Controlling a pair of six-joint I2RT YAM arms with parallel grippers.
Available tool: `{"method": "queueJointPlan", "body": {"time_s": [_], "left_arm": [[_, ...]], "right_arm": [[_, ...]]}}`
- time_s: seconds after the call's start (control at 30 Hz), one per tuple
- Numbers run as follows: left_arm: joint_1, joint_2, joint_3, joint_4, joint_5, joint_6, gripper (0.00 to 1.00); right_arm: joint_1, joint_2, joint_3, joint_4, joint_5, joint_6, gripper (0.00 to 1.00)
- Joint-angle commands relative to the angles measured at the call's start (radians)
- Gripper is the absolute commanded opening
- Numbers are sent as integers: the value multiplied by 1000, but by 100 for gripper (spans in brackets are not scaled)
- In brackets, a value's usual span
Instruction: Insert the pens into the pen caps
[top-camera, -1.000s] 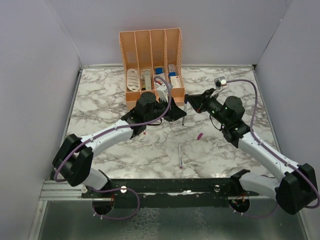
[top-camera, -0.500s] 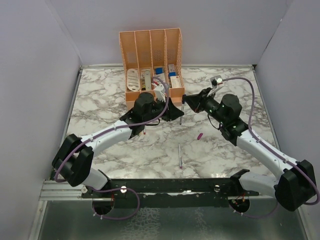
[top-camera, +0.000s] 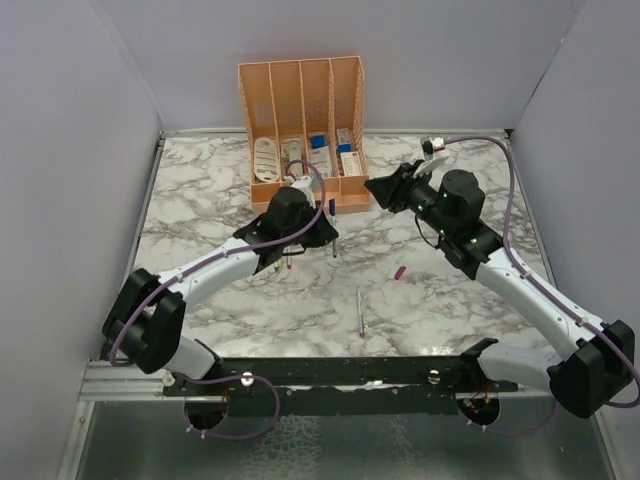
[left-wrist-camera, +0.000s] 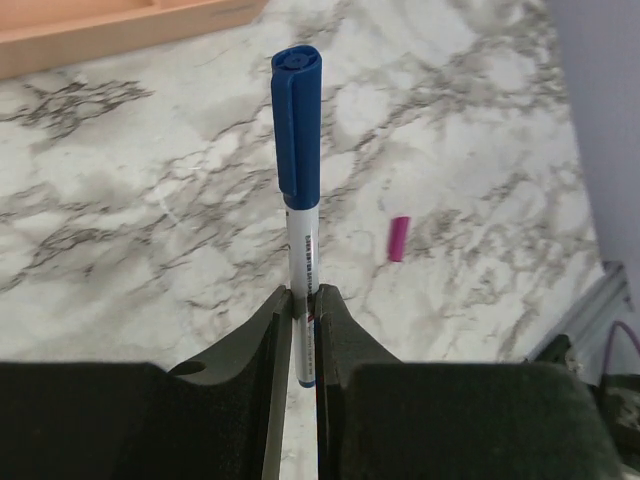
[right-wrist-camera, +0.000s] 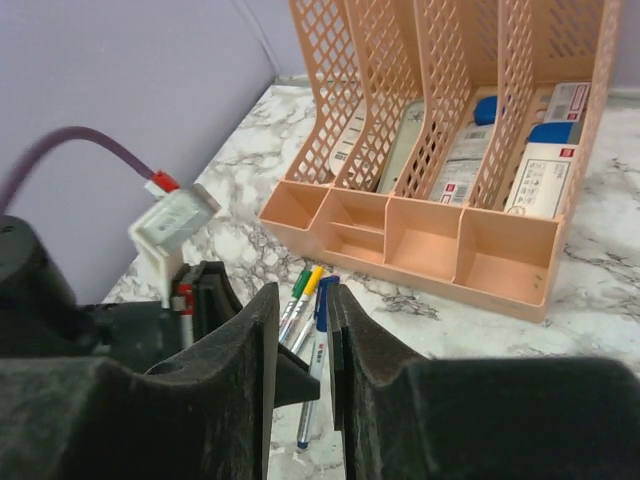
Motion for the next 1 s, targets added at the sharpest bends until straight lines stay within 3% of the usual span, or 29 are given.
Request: {"method": "queueJointPlan", "body": {"time_s": [0.0,0.3,0.4,0.67,0.87,0.97], "left_arm": [[-1,112,164,-361,-205,85,0],[38,308,299,-512,-285,115,0],[45,358,318,-539,-304,126,5],[68,436,361,-596,-375,163,9],[75,462,383,-607,-369,165,32],[76,463,391,-606,-362,162,37]], "right_arm": [[3,-19,40,-98,106,-21,25],[3,-19,-11,-281,183,2,25],[3,-19,-16,-333,216,9,25],[3,-23,-49,-365,222,25,25],[3,-13,-55,-366,197,38,25],[3,-13,-61,-366,192,42,25]]}}
